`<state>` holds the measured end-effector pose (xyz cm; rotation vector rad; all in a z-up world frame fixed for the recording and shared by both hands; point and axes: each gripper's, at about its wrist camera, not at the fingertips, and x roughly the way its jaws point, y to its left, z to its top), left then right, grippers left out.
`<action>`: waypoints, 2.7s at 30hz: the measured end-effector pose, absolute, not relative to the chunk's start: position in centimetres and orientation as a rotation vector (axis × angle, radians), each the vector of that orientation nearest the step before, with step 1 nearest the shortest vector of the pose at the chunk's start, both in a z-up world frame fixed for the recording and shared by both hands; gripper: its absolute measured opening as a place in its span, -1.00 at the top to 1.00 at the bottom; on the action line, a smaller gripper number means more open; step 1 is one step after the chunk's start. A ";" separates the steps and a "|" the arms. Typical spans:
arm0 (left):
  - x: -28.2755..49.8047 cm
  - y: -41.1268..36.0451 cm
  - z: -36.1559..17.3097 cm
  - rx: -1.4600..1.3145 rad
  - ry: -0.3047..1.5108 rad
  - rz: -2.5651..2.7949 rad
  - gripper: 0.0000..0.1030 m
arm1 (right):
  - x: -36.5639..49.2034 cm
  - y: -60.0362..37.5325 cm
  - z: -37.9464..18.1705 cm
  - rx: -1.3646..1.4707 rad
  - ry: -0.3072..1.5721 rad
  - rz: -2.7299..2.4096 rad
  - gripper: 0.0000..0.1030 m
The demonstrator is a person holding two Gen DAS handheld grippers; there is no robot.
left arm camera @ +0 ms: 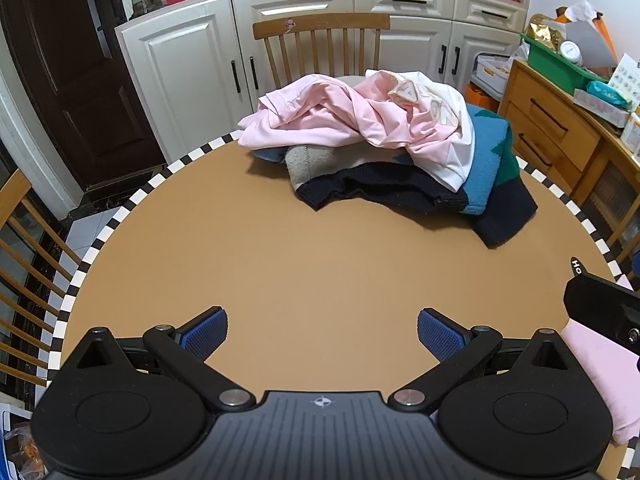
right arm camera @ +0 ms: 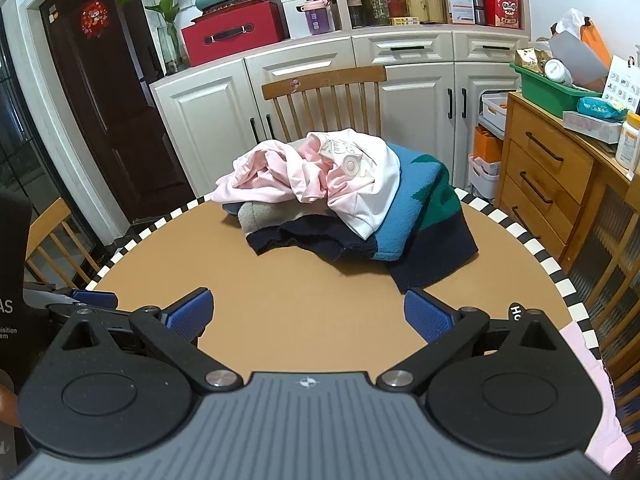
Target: Fold clothes
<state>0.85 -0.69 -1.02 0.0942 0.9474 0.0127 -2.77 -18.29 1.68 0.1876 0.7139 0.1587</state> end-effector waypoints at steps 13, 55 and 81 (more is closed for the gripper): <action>0.8 -0.5 -0.9 0.088 0.951 0.002 -0.99 | -2.7 -18.1 1.6 0.188 0.716 0.155 -0.98; 12.4 7.6 -7.8 -0.025 1.009 -0.102 -0.99 | 20.4 -12.4 -5.6 -0.138 0.669 0.061 0.19; 6.1 10.9 -6.5 -0.037 0.975 -0.139 -0.99 | 16.7 -13.6 -4.7 0.260 0.884 0.360 0.86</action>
